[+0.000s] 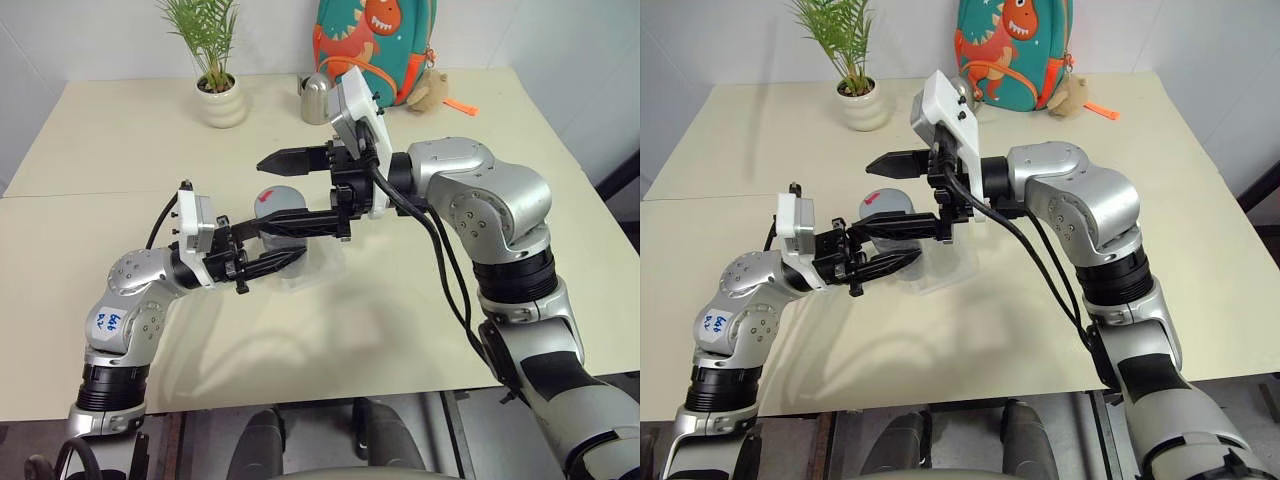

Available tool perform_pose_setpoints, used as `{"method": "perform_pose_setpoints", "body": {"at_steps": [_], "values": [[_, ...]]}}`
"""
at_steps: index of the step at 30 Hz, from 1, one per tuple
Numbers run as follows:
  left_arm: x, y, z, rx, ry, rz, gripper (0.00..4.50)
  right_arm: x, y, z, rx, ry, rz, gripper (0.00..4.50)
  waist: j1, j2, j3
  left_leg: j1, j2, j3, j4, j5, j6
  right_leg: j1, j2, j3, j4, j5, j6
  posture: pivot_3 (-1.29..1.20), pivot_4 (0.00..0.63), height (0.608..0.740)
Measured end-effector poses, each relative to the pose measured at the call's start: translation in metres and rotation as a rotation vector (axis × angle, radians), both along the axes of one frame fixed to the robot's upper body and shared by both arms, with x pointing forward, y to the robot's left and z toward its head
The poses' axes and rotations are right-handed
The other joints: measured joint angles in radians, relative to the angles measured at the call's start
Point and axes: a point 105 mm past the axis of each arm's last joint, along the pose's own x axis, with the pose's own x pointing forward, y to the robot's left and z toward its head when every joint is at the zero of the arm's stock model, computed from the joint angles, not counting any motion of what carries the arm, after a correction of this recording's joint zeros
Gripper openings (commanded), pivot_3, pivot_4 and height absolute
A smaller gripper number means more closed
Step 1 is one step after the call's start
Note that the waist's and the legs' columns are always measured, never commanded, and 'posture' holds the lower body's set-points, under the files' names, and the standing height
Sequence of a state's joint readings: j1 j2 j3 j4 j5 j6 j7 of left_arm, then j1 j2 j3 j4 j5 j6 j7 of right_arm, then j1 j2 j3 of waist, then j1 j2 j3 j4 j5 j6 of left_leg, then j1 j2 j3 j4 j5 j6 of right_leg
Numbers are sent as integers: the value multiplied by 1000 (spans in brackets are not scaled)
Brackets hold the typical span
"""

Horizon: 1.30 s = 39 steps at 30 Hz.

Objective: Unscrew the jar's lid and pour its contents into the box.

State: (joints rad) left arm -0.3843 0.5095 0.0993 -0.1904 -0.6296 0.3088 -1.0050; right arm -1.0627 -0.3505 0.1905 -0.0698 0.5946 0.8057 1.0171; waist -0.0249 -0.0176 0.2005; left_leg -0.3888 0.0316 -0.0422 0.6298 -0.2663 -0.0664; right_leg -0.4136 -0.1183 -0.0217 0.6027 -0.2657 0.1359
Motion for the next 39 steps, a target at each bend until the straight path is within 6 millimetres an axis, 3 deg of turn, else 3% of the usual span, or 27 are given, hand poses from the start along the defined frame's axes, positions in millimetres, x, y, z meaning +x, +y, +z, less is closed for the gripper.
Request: {"method": "perform_pose_setpoints", "body": {"at_steps": [15,28,31,35,39], "values": [[1,0,0,-2,3,9,2044,7,-14,-3,-26,-6,0,4472,-1,0,0,0,0,0,0,0,0,0,0,0,0,0,0,0,150,740],[0,0,0,0,1,-1,2044,4,-14,-5,-16,21,21,4472,-1,0,0,0,0,0,0,0,0,0,0,0,0,0,0,0,150,740],[0,0,0,0,1,-1,2044,3,-12,-5,-11,23,30,3903,-1,0,0,0,0,0,0,0,0,0,0,0,0,0,0,0,150,740],[2,1,1,-4,1,12,2044,-1,-9,-5,-6,25,58,2590,0,0,0,0,0,0,0,0,0,0,0,0,0,0,0,0,150,740],[2,2,1,-6,-4,16,2044,-2,-7,-4,7,34,62,2541,-1,0,0,0,0,0,0,0,0,0,0,0,0,0,0,0,150,740]]}}
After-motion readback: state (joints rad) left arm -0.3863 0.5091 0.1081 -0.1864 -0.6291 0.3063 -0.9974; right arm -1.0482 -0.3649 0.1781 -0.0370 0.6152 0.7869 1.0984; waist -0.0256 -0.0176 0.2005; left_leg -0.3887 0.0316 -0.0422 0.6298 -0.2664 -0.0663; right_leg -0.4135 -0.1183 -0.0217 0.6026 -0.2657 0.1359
